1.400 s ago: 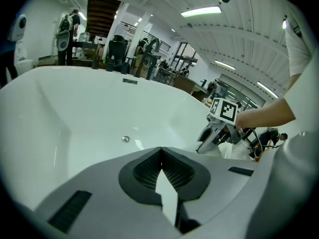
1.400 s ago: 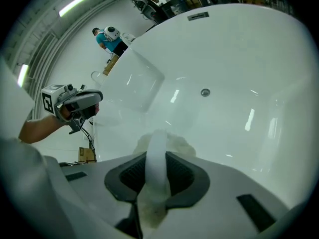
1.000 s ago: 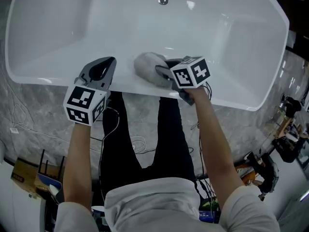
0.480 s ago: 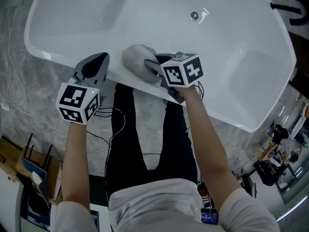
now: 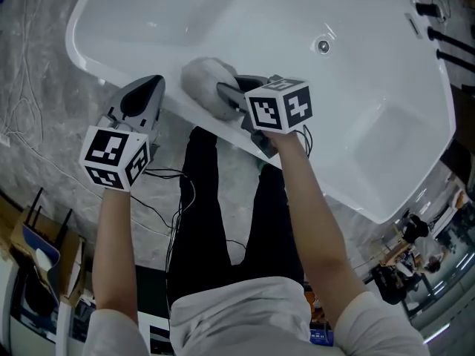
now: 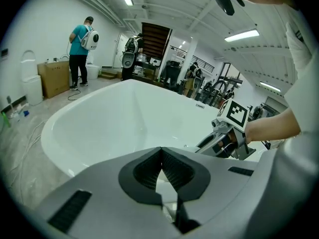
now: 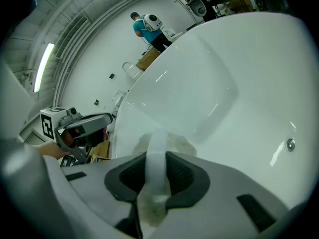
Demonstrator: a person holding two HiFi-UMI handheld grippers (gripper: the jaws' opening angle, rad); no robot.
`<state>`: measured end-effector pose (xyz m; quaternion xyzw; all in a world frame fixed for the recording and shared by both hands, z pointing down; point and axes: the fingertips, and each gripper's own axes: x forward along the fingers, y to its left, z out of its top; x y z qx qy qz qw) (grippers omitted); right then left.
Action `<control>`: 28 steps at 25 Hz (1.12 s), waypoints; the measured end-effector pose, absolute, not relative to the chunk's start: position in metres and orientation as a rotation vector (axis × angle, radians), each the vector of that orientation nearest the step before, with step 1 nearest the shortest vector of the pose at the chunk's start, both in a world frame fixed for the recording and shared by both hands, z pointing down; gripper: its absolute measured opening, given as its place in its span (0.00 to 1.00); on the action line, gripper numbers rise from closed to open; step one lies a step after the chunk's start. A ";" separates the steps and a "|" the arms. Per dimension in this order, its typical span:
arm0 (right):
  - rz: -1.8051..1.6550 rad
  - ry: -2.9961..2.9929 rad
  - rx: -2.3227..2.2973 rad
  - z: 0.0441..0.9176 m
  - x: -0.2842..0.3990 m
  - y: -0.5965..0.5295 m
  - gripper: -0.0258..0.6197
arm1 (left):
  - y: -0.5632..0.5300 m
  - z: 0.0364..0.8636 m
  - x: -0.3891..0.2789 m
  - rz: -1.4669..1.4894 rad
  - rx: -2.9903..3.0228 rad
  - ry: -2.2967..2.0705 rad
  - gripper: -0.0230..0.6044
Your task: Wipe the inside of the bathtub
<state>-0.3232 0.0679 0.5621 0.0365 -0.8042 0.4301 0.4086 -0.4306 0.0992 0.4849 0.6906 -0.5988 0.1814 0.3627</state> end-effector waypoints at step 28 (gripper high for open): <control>1.341 -2.140 0.026 0.579 -0.510 0.061 0.19 | 0.078 0.485 -0.553 0.520 1.718 -1.645 0.05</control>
